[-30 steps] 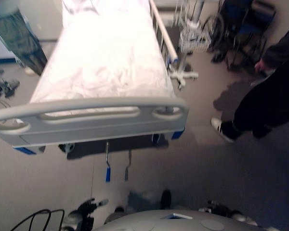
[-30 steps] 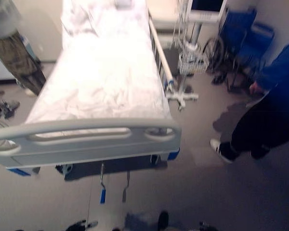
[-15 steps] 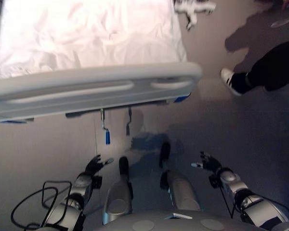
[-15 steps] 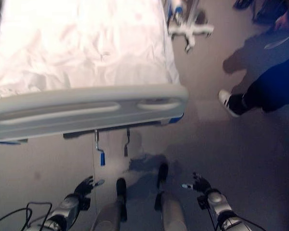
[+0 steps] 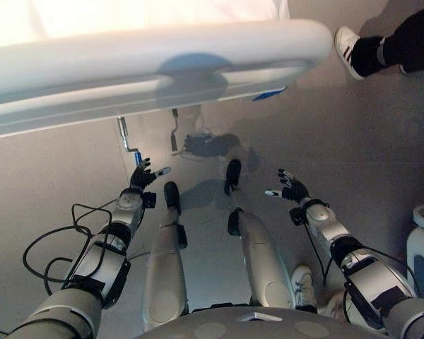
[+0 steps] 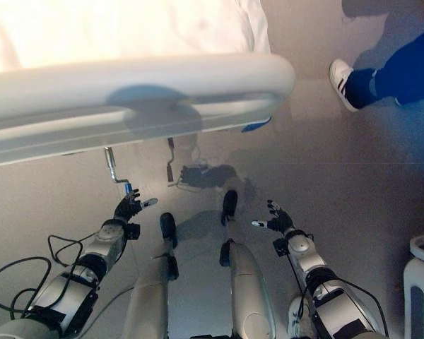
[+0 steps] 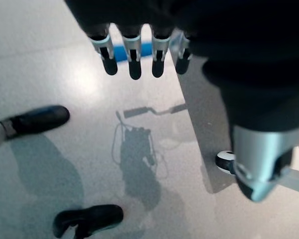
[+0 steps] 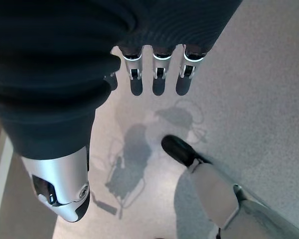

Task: Raise the hospital bed

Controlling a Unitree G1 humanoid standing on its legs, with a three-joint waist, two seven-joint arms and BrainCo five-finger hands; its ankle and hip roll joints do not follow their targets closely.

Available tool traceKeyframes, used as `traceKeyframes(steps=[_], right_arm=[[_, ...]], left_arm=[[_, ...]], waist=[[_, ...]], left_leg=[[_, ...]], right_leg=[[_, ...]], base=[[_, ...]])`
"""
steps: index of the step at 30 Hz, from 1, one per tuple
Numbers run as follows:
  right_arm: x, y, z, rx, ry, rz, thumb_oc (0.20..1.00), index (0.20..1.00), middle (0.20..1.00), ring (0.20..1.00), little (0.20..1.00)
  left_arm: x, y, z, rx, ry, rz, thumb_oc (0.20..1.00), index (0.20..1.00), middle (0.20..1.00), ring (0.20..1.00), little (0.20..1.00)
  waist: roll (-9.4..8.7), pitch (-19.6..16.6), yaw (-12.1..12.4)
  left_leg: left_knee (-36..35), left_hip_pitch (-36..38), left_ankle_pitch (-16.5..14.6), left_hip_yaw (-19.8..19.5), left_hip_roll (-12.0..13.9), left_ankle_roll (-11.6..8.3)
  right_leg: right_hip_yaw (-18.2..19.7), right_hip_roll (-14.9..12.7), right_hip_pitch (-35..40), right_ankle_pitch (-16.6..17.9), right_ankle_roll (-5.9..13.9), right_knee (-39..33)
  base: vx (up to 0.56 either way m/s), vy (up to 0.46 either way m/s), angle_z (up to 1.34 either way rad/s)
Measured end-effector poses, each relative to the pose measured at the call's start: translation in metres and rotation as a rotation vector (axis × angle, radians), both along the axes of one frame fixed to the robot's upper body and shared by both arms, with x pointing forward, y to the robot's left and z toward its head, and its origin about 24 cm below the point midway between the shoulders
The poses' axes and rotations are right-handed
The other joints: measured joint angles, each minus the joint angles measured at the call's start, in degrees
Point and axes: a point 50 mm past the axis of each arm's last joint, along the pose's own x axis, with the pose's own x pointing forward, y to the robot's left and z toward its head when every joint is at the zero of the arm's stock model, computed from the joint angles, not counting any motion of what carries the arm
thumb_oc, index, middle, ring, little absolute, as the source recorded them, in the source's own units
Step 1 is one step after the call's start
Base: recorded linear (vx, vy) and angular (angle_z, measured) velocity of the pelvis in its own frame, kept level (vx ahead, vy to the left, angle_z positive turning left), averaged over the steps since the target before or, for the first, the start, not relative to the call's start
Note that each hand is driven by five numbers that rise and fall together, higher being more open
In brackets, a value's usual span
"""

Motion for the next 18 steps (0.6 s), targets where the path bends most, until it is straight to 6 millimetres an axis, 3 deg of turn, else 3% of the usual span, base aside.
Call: traceKeyframes(steps=[10, 18], right_arm=[[0.006, 0.007, 0.010, -0.004, -0.064, 0.026, 1.000, 1.000, 1.000, 1.000, 1.000], [0.017, 0.016, 0.035, 0.007, -0.196, 0.072, 1.000, 1.000, 1.000, 1.000, 1.000]], left_arm=[[0.009, -0.001, 0.011, -0.007, -0.039, 0.025, 1.000, 1.000, 1.000, 1.000, 1.000], [0.016, 0.012, 0.027, 0.018, -0.097, 0.064, 1.000, 1.000, 1.000, 1.000, 1.000]], waist=[[-0.10, 0.06, -0.17], [-0.75, 0.39, -1.86]], left_leg=[[5.69, -8.88, -1.19, -0.68, 0.53, -0.04], [9.04, -15.06, -1.95, -1.13, 1.22, 0.03]], right_leg=[[1.02, 0.50, -6.36, 1.11, 0.03, 0.37], [1.39, 0.92, -10.64, 2.22, -0.26, 0.24]], base=[[-0.01, 0.003, -0.01], [0.00, 0.000, 0.00]])
